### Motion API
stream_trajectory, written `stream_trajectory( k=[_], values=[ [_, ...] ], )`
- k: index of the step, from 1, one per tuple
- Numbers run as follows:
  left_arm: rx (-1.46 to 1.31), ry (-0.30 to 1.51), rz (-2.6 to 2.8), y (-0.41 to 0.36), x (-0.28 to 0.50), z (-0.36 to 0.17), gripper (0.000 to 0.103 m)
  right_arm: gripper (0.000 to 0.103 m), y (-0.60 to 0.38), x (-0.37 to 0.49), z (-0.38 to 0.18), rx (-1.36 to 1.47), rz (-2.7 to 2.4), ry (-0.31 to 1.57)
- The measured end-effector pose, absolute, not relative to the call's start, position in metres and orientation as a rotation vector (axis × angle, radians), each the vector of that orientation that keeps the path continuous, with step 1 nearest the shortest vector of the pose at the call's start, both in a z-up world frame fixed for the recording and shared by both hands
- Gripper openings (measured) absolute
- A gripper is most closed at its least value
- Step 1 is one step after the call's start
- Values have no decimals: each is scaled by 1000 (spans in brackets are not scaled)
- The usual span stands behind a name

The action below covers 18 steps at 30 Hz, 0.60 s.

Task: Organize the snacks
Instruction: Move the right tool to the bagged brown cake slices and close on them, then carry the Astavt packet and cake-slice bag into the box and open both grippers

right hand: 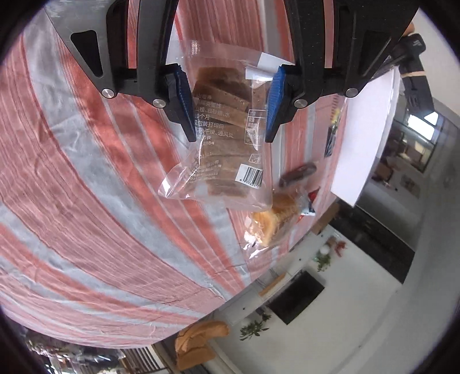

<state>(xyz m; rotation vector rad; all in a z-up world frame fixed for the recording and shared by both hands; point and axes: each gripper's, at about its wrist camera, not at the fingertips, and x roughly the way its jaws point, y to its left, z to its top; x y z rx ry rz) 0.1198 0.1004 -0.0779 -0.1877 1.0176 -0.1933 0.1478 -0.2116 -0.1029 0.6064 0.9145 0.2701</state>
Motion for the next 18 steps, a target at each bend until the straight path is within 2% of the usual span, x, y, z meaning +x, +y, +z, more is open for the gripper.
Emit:
stream_trajectory(
  k=[4,9,18],
  values=[
    [-239,963,-235,107,104,-54,18,47,-210,141,-102,738,355,903],
    [-318,871,-285,123,84,-11,18,47,-179,136,-82,740,445,909],
    [-443,689,-210,216,48,69,18,47,-55,142,11,641,771,853]
  ],
)
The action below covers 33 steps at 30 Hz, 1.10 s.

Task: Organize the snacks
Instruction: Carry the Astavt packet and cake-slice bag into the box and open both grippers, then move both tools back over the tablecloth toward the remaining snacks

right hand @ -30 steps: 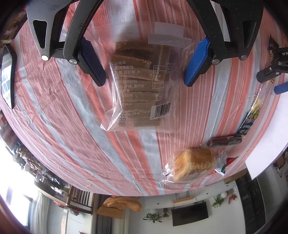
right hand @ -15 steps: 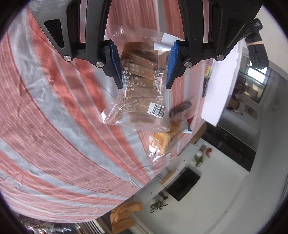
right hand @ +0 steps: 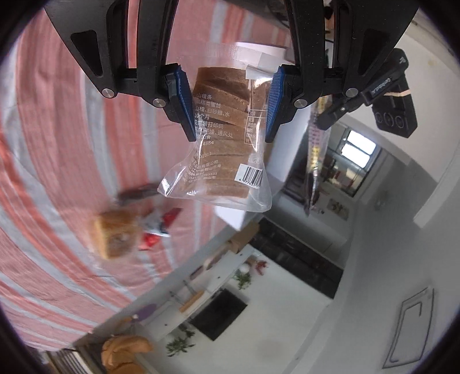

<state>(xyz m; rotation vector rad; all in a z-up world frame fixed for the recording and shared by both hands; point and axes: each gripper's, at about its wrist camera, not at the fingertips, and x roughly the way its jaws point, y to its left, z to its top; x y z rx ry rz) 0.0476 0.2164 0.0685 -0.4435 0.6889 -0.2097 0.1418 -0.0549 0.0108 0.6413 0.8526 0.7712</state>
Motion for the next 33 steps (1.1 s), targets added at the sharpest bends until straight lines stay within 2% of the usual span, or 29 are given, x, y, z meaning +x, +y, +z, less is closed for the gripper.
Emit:
stream_trajectory(
  k=[4,8,10,12,14,15,17,22,24,29,33],
  values=[
    [-424,652,-33,276,34,73,18,47,33,150,43,555,934,873],
    [-400,704,162,332,27,43,20,48,119,157,49,372,979,883],
    [-375,752,272,350,27,21,35,54,158,162,41,213,905,920],
    [-379,798,384,366,26,-1,64,56,172,164,35,91,837,916],
    [-391,820,424,370,25,-14,72,61,164,162,32,12,774,868],
    [-386,820,421,367,26,-18,73,69,153,161,29,-8,746,841],
    [-349,814,407,353,30,-20,79,71,126,161,20,-47,677,807],
    [-299,763,247,293,45,-8,81,73,34,170,-36,-166,381,824],
    [-289,747,136,261,52,2,85,73,-9,176,-65,-178,237,862],
    [-213,779,-145,163,70,9,95,73,-103,173,-115,-84,-6,951],
    [-147,880,-286,91,91,-16,96,73,-138,175,-106,88,-68,928]
  ],
)
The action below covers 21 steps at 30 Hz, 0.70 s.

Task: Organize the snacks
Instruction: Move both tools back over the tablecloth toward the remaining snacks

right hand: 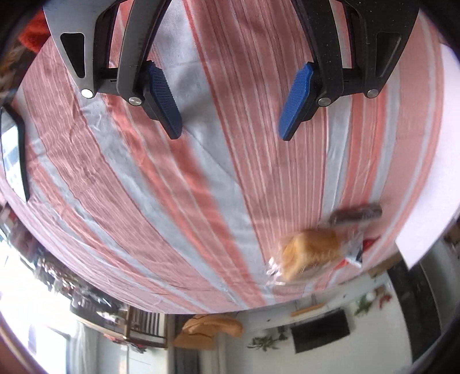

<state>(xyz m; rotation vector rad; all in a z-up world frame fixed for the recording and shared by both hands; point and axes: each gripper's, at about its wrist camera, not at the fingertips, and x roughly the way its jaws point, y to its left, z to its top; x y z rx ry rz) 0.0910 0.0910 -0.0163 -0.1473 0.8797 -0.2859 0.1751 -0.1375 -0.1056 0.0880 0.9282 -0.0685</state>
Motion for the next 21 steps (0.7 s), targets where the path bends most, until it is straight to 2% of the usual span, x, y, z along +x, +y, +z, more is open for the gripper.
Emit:
stream_trajectory(
  k=[6,10,14,21],
  values=[
    [-28,950,-208,53,130,-78,96,73,-147,174,-112,59,-108,947],
    [21,931,-140,51,151,-95,96,74,-148,160,-112,51,-119,949],
    [50,932,-89,52,157,-112,96,80,-143,157,-114,33,-123,942],
    [36,929,-80,61,156,-116,99,83,-143,155,-114,29,-121,942]
  ],
)
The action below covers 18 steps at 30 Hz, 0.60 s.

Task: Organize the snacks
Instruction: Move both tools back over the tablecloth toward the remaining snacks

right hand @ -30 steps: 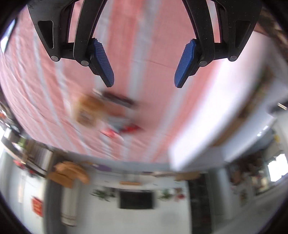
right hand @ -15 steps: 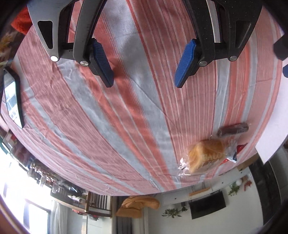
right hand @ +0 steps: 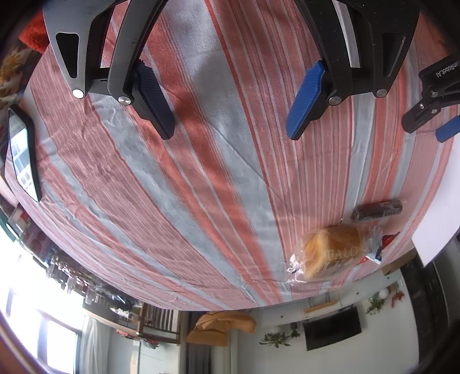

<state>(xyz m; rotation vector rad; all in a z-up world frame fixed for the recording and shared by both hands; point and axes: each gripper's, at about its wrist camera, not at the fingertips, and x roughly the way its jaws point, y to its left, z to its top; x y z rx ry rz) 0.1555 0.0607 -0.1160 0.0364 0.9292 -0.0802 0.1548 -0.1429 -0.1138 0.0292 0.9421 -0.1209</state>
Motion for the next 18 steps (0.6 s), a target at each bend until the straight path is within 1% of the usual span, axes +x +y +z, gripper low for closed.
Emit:
stream_trajectory(
  k=[3,18],
  values=[
    [36,939,-85,59,159,-118,103,84,-143,154,-113,29,-121,942],
    [38,939,-85,58,159,-118,103,84,-143,153,-112,29,-121,942]
  ],
)
